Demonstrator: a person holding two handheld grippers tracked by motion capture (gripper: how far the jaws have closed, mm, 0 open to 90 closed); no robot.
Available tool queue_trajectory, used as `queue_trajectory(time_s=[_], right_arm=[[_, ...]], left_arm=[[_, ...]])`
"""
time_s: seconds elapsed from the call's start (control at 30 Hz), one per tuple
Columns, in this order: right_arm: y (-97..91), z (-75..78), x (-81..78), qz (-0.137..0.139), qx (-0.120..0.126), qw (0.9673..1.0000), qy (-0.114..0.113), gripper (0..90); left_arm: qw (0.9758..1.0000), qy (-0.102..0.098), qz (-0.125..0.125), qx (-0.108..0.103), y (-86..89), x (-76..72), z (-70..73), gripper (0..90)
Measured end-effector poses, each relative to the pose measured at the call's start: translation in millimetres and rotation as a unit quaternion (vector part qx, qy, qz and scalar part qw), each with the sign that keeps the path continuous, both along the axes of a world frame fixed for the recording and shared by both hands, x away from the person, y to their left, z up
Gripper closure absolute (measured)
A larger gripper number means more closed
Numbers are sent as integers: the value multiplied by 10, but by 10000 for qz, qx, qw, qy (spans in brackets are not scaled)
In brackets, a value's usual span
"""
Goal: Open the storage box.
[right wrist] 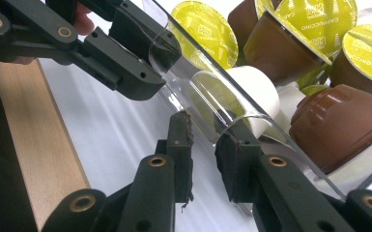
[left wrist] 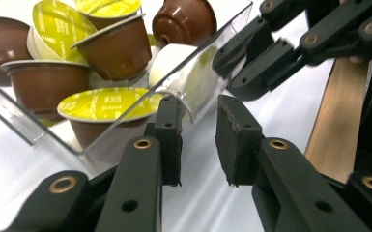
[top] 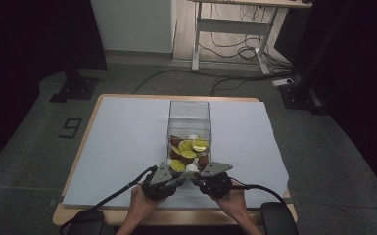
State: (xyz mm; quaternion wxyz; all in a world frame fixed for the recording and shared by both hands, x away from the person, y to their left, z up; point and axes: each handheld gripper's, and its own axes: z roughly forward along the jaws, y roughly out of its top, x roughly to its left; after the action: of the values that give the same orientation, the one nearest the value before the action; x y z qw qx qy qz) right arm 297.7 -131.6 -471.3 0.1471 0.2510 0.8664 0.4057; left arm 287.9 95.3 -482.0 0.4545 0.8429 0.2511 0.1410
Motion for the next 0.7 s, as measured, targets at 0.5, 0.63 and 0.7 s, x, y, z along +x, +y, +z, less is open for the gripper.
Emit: queue_trajectory(time_s=[0.5, 0.63, 0.7], right_arm=[[-260, 29, 25, 19, 153, 9994, 320, 686], [-313, 38, 30, 18, 126, 9992, 383, 679], [-340, 45, 29, 28, 96, 9993, 370, 679]], left_arm=[[9996, 268, -53, -56, 197, 28, -29, 639], [9994, 350, -71, -43, 254, 42, -16, 639], [9992, 388, -77, -22, 286, 49, -9, 640]])
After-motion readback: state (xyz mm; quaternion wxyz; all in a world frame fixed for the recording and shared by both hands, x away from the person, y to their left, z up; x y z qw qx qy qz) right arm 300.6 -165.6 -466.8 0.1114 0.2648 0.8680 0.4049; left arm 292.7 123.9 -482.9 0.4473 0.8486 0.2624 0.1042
